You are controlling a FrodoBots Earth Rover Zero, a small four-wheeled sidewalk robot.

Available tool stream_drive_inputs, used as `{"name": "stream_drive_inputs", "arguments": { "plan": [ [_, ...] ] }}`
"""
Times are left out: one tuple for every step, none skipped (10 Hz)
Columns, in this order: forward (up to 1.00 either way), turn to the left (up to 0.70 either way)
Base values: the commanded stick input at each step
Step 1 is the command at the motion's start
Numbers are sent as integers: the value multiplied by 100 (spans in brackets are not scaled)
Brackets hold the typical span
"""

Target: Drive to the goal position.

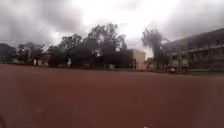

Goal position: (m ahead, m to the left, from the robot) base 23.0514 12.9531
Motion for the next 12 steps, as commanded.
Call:
{"name": "stream_drive_inputs", "arguments": {
  "plan": [
    [70, 0],
    [70, 0],
    [70, 0],
    [70, 0],
    [70, 0],
    [70, 0],
    [70, 0],
    [70, 0],
    [70, 0],
    [70, 0],
    [70, 0],
    [70, 0]
  ]
}}
